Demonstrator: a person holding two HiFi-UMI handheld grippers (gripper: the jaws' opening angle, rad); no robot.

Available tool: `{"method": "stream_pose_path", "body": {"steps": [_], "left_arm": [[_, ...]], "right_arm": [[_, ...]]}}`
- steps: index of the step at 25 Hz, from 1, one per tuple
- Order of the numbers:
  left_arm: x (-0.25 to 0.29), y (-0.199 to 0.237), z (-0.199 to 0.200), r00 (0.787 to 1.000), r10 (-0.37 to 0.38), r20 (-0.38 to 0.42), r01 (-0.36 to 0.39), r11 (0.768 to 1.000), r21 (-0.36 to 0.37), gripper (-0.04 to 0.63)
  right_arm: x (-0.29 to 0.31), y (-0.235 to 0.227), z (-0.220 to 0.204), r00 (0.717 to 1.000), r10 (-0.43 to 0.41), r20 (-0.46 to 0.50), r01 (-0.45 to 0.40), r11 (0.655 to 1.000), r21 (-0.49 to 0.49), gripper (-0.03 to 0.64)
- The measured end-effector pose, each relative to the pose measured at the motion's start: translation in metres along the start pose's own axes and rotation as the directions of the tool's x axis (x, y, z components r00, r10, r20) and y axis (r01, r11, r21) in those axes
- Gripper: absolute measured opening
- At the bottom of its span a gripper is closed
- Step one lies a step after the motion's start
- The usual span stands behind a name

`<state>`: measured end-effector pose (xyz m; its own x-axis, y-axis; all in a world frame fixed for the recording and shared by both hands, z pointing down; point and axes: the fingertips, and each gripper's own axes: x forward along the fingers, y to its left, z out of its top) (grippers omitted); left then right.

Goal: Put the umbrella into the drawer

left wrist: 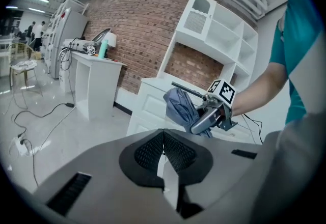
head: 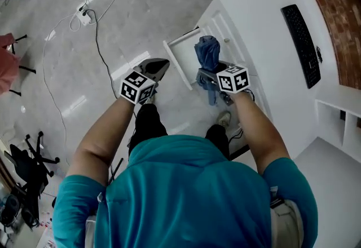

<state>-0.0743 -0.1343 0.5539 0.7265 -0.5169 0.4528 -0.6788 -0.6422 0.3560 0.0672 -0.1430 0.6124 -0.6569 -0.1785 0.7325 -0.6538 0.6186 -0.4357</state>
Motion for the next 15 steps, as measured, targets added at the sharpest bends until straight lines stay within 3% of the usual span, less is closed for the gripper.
{"method": "stream_pose_path", "body": {"steps": [3, 6, 15], "left_arm": [[0.025, 0.007, -0.029, 0.996, 0.08, 0.033, -0.078, 0.994, -0.079, 0.015], [0.052, 0.011, -0.056, 0.993, 0.112, 0.031, -0.108, 0.988, -0.107, 0.015], [0.127, 0.039, -0.131, 0.999, 0.036, -0.025, -0.037, 0.997, -0.065, 0.015]], "right_arm": [[0.041, -0.028, -0.037, 0.995, 0.067, -0.072, -0.064, 0.997, 0.034, 0.277], [0.076, -0.053, -0.067, 0.99, 0.088, -0.111, -0.081, 0.994, 0.067, 0.278], [0.178, -0.133, -0.117, 0.987, 0.086, -0.135, -0.049, 0.965, 0.259, 0.276]]}}
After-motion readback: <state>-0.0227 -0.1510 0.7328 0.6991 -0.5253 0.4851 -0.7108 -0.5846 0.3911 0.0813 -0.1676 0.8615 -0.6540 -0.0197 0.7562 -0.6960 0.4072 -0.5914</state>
